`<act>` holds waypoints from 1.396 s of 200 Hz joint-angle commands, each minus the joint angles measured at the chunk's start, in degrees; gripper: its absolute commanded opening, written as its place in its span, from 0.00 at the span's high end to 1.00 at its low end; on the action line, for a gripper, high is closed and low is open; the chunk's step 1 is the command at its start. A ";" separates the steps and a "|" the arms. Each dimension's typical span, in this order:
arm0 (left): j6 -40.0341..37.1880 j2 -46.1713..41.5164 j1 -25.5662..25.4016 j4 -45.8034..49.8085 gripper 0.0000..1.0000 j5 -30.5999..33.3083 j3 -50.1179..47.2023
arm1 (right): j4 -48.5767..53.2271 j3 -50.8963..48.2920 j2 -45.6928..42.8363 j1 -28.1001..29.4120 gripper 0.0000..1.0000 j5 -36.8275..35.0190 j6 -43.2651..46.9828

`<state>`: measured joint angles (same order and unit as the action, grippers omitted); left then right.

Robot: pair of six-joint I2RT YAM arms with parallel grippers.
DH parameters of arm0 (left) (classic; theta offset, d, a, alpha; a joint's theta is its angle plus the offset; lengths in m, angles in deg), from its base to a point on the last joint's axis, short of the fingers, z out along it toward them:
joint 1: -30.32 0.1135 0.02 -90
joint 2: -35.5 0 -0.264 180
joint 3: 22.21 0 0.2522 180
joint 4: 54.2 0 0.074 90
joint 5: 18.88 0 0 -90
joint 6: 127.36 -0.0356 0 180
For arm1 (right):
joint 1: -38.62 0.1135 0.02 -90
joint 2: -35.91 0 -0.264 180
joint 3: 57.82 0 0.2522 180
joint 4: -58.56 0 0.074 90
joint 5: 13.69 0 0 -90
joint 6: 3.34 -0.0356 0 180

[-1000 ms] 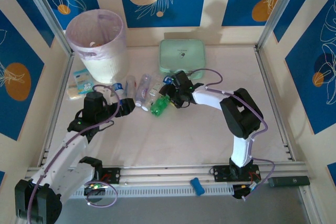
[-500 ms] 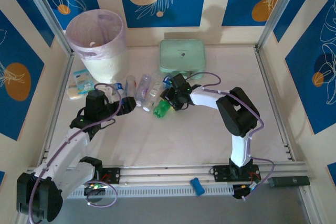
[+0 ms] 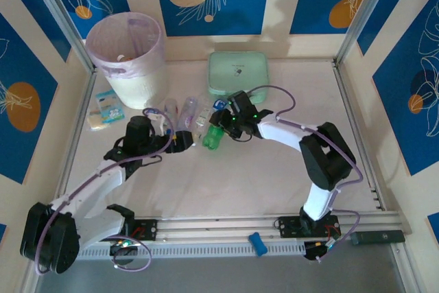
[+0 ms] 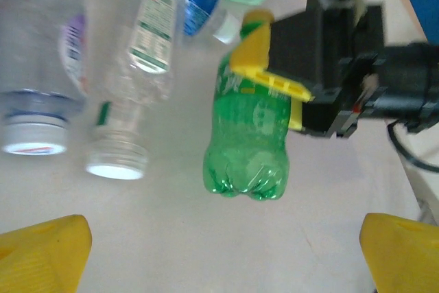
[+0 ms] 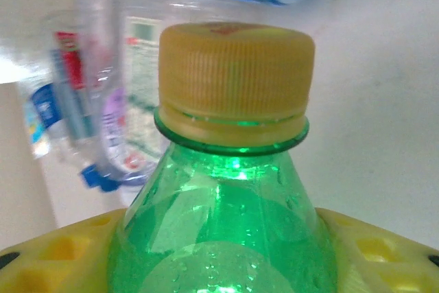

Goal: Put the plastic bottles in the bin

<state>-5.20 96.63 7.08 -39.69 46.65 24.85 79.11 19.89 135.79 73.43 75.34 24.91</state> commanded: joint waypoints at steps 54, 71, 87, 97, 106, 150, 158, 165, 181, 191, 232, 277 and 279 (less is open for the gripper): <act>3.37 11.20 -9.72 -10.25 0.01 -5.07 5.26 | -0.83 -2.26 -7.64 -1.98 0.49 10.14 8.95; 4.72 13.11 -10.54 -12.63 0.01 -5.02 5.87 | -0.97 -2.98 -8.76 -1.62 0.49 9.94 9.46; 5.50 14.82 -11.07 -14.01 0.03 -4.72 6.57 | -1.64 -3.88 -9.58 -1.32 0.49 10.00 9.57; 5.80 15.90 -11.24 -14.65 0.04 -4.72 7.06 | -2.03 -4.37 -9.95 -1.07 0.49 9.88 9.53; 6.06 16.75 -11.47 -15.15 0.06 -4.82 7.51 | -2.36 -4.82 -10.29 -0.97 0.49 9.94 9.54; 6.30 20.40 -12.52 -16.24 0.17 -5.33 8.80 | -4.02 -6.37 -11.37 -0.79 0.49 10.47 8.76; 6.54 20.89 -12.69 -16.63 0.19 -5.41 8.80 | -4.18 -6.46 -11.45 -0.63 0.50 10.47 8.76; 6.70 21.25 -12.73 -16.98 0.21 -5.56 8.80 | -4.35 -6.55 -11.46 -0.54 0.50 10.46 8.68; 7.03 21.75 -12.88 -17.69 0.26 -5.68 8.71 | -4.99 -6.81 -11.54 -0.36 0.50 10.51 8.25; 7.08 21.93 -12.83 -17.76 0.26 -5.44 8.65 | -5.56 -7.03 -11.46 -0.35 0.50 10.76 7.74; 7.05 22.29 -12.87 -17.45 0.21 -4.37 8.02 | -6.78 -6.75 -11.46 -0.09 0.50 11.39 7.03; 7.23 21.11 -12.83 -17.89 0.38 -3.63 6.98 | -6.91 -6.88 -11.54 0.26 0.50 11.19 6.93; 7.19 21.07 -12.84 -17.89 0.38 -3.65 6.96 | -6.88 -6.90 -11.52 0.26 0.50 11.17 6.98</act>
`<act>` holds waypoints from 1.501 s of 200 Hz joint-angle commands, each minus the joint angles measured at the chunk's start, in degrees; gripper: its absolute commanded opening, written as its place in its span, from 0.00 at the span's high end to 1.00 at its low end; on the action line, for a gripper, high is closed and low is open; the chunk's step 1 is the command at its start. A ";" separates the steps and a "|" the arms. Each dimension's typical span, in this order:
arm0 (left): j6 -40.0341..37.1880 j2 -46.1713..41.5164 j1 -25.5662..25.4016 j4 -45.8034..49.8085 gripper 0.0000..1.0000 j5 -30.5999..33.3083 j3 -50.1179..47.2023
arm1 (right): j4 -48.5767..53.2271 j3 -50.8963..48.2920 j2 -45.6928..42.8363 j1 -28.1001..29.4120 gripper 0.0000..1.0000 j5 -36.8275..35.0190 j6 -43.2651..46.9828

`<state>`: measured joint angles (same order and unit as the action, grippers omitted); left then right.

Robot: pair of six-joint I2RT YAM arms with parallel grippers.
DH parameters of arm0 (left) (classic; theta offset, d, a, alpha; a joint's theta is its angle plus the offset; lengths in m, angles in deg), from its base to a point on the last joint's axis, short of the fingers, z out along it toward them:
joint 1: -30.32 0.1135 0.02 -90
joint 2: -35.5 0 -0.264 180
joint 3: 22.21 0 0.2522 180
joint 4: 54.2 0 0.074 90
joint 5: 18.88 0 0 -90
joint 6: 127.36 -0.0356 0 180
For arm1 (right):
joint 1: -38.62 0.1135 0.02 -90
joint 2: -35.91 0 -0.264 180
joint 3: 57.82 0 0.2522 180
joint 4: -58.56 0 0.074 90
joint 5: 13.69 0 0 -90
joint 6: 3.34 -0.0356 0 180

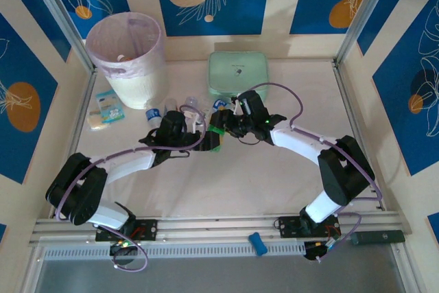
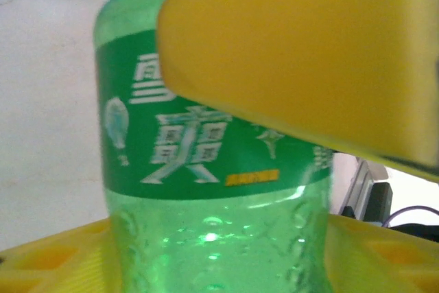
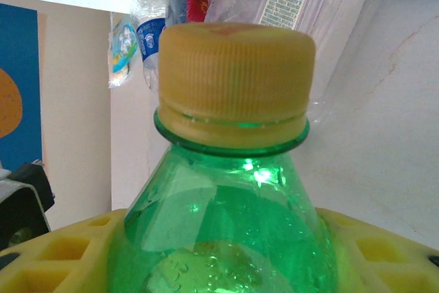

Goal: Put the plastic bottles in the bin

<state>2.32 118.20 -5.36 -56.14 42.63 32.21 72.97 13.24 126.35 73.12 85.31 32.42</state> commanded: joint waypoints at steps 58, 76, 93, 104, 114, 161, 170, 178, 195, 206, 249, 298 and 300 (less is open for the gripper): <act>-2.13 -5.23 -0.01 3.03 0.50 4.26 -0.21 | -0.22 -0.17 -3.69 0.10 0.18 -0.23 -0.18; -3.69 -7.55 0.64 6.62 0.50 6.15 -0.07 | 0.77 -0.08 -5.17 -0.93 0.11 -1.45 0.33; -4.68 -9.94 1.92 9.73 0.50 7.12 0.18 | 2.09 -0.25 -6.75 -2.38 0.10 -2.22 1.08; -4.66 -11.45 3.31 11.49 0.50 7.03 0.51 | 2.89 -0.50 -7.73 -3.36 0.09 -2.52 1.53; -5.12 -12.80 4.84 13.37 0.50 6.67 1.39 | 3.69 -0.85 -8.56 -4.03 0.09 -2.96 1.85; -12.70 -16.75 14.72 24.84 0.52 6.45 14.07 | 7.16 -2.41 -11.14 -5.21 0.09 -4.92 4.90; -13.96 -15.93 17.13 26.66 0.53 5.82 17.89 | 7.29 -2.83 -11.44 -5.30 0.09 -5.01 5.02; -15.45 -14.84 19.07 28.59 0.53 5.07 21.78 | 7.27 -3.21 -11.59 -5.32 0.09 -5.04 4.98; -19.69 -11.34 22.05 33.90 0.53 5.63 31.35 | 7.31 -3.85 -11.93 -5.23 0.09 -5.00 4.87; -21.99 -8.77 23.83 36.66 0.53 5.73 37.17 | 7.44 -4.16 -12.27 -5.15 0.09 -5.04 4.90; -25.74 1.62 31.46 42.45 0.53 3.86 55.78 | 9.55 -5.59 -14.46 -5.15 0.08 -6.43 5.78; -27.18 14.16 39.42 50.14 0.54 4.26 72.78 | 14.05 -6.45 -18.04 -5.23 0.08 -8.91 8.51; -27.26 14.62 39.63 50.51 0.54 4.35 73.32 | 14.15 -6.51 -18.19 -5.23 0.08 -8.97 8.53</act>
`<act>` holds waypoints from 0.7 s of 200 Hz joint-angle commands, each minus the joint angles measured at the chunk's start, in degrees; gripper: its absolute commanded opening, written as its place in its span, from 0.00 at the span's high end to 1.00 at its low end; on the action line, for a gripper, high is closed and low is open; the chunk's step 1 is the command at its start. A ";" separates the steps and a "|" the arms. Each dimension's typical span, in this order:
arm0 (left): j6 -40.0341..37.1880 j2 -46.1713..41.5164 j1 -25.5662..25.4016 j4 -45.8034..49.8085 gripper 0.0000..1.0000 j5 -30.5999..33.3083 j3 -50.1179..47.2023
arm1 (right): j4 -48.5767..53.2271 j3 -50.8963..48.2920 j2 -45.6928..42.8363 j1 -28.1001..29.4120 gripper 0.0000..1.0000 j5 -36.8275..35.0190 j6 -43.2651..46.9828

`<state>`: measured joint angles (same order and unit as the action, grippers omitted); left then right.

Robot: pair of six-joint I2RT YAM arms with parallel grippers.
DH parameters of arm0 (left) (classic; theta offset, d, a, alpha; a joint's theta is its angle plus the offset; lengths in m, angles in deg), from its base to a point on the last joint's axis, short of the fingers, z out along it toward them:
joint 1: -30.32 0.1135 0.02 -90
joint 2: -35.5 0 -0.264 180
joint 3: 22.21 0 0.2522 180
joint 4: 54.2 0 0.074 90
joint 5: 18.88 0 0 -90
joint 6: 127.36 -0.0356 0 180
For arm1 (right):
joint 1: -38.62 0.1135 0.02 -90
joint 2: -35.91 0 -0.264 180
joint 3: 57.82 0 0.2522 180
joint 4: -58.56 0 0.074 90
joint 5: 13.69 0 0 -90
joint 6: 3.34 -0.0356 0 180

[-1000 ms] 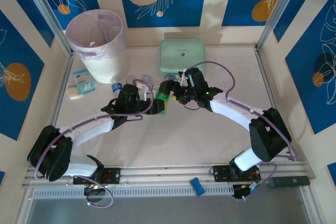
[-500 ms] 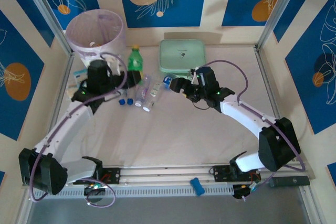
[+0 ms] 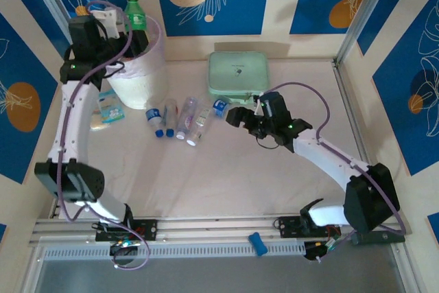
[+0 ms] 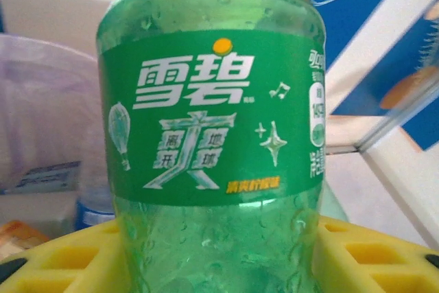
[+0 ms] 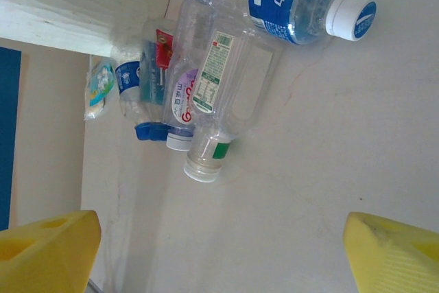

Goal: Put the plastic bottles in the bin

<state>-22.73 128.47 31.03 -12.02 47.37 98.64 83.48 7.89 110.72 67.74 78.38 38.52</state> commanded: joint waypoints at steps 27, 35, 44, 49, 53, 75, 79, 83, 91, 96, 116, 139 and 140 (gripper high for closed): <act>-1.42 10.21 6.66 9.80 0.54 -0.02 12.29 | 4.72 -2.03 -4.33 -0.12 0.08 -2.78 2.79; -0.97 11.49 7.28 10.19 0.54 -0.05 12.96 | 5.05 -2.17 -4.74 -0.21 0.08 -2.98 2.87; -0.55 12.69 7.82 10.57 0.54 0.44 13.32 | 5.31 -2.20 -5.11 -0.36 0.08 -3.28 2.88; -0.49 13.36 8.04 10.89 0.54 0.62 13.56 | 5.45 -2.28 -5.30 -0.38 0.08 -3.38 2.90; -0.46 13.93 8.21 11.13 0.54 0.75 13.80 | 5.54 -2.28 -5.36 -0.38 0.08 -3.45 2.92; -0.59 16.63 8.58 13.30 0.51 1.64 15.26 | 5.81 -2.35 -5.83 -0.56 0.08 -3.65 3.03; -0.67 17.07 8.56 13.67 0.51 1.54 15.49 | 5.80 -2.29 -5.89 -0.56 0.08 -3.71 3.06; -0.74 17.50 8.56 14.02 0.50 1.51 15.84 | 5.81 -2.34 -5.90 -0.56 0.08 -3.65 3.11; -0.66 18.11 8.54 14.64 0.50 1.30 16.43 | 5.80 -2.30 -5.90 -0.64 0.08 -3.69 3.16; -0.59 18.33 8.59 14.86 0.49 1.13 16.75 | 5.80 -2.26 -5.82 -0.64 0.08 -3.65 3.22; -0.29 18.32 8.58 14.68 0.43 1.45 16.95 | 5.64 -2.24 -5.40 -0.65 0.08 -3.39 3.40; -0.23 17.48 8.60 14.36 0.25 2.36 17.05 | 5.16 -2.29 -4.78 -0.65 0.08 -3.13 3.41; -0.27 17.45 8.56 14.37 0.24 2.42 17.07 | 5.13 -2.29 -4.77 -0.65 0.08 -3.12 3.40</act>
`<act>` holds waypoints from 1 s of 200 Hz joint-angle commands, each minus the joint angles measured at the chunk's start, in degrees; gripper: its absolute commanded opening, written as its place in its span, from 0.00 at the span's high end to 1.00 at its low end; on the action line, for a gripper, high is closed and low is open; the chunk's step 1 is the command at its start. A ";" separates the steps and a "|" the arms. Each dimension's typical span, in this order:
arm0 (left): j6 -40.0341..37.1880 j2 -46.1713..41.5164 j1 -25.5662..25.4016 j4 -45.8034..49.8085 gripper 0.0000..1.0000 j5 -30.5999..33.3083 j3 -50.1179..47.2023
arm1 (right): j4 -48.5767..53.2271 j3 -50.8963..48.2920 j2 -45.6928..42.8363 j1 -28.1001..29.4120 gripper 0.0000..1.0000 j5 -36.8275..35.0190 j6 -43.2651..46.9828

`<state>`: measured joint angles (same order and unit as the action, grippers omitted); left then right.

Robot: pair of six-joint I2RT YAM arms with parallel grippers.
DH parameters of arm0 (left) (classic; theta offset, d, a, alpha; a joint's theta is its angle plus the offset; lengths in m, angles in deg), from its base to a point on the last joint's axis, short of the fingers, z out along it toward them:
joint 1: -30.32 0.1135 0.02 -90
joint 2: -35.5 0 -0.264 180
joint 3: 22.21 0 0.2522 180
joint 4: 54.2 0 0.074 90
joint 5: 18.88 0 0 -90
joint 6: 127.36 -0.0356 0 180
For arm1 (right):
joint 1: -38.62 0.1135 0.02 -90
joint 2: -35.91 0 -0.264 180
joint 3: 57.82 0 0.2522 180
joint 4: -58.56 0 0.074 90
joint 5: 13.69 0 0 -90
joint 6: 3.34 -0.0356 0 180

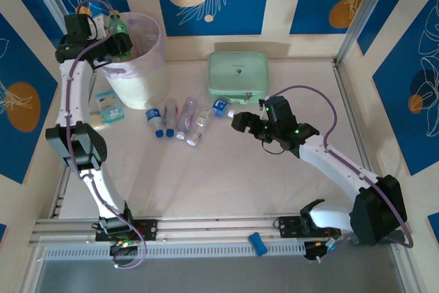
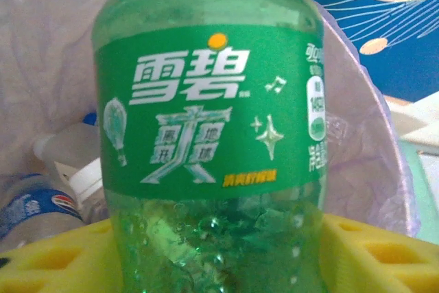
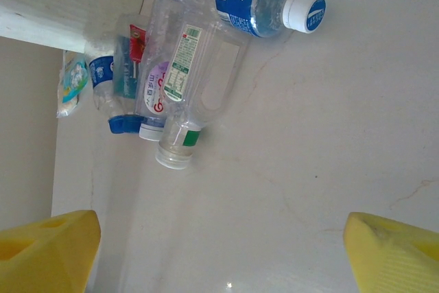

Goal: Put the plastic bottles in the bin

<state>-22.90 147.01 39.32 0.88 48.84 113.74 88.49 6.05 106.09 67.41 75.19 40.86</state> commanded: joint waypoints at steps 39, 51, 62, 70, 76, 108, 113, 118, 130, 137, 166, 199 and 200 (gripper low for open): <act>0.60 -4.86 0.13 0.91 0.00 0.82 1.91 | -0.34 0.34 1.53 -0.32 0.08 -0.78 4.16; 1.21 -6.58 -0.13 0.49 0.00 0.00 1.45 | -0.43 1.11 2.44 -0.32 0.08 -1.54 6.19; 1.87 -8.69 -0.60 -0.29 0.00 -1.01 0.10 | -0.43 2.09 3.63 -0.41 0.08 -2.00 8.44; 2.64 -10.73 -0.96 -1.57 0.00 -1.63 -2.06 | -0.43 3.02 4.77 -0.49 0.08 -2.19 10.02; 3.25 -12.64 -1.24 -3.24 0.00 -2.20 -4.58 | -0.46 3.77 5.67 -0.50 0.08 -2.21 11.30; 8.21 -25.58 -3.62 -16.38 0.00 -2.56 -23.15 | -0.20 8.93 12.86 -0.58 0.08 -0.51 19.61; 9.05 -27.53 -3.95 -18.14 0.00 -2.68 -25.92 | 0.07 9.96 14.16 -0.48 0.08 -0.19 21.01; 9.89 -29.45 -4.21 -19.72 0.00 -2.79 -28.20 | 0.26 10.95 15.53 -0.58 0.08 0.21 22.46; 11.91 -33.89 -5.17 -23.23 0.00 -2.98 -34.80 | 0.82 13.49 19.01 -0.67 0.08 0.92 25.74; 13.19 -36.43 -5.70 -25.31 0.00 -3.05 -38.69 | 1.50 15.20 21.16 -0.67 0.08 1.12 27.44; 16.55 -45.30 -8.86 -31.03 0.00 -2.43 -53.31 | 4.85 22.98 30.03 -0.76 0.08 1.18 33.50; 22.26 -53.36 -13.36 -38.69 0.00 -1.39 -69.08 | 7.25 30.95 37.89 -0.85 0.08 -0.25 38.10; 22.53 -53.60 -13.55 -38.86 0.00 -1.29 -69.53 | 7.28 31.16 38.00 -0.85 0.08 -0.35 38.26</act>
<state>-6.38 98.22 28.74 -29.39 47.26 52.48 92.35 32.10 140.44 66.93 75.16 72.71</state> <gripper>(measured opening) 0.998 0.917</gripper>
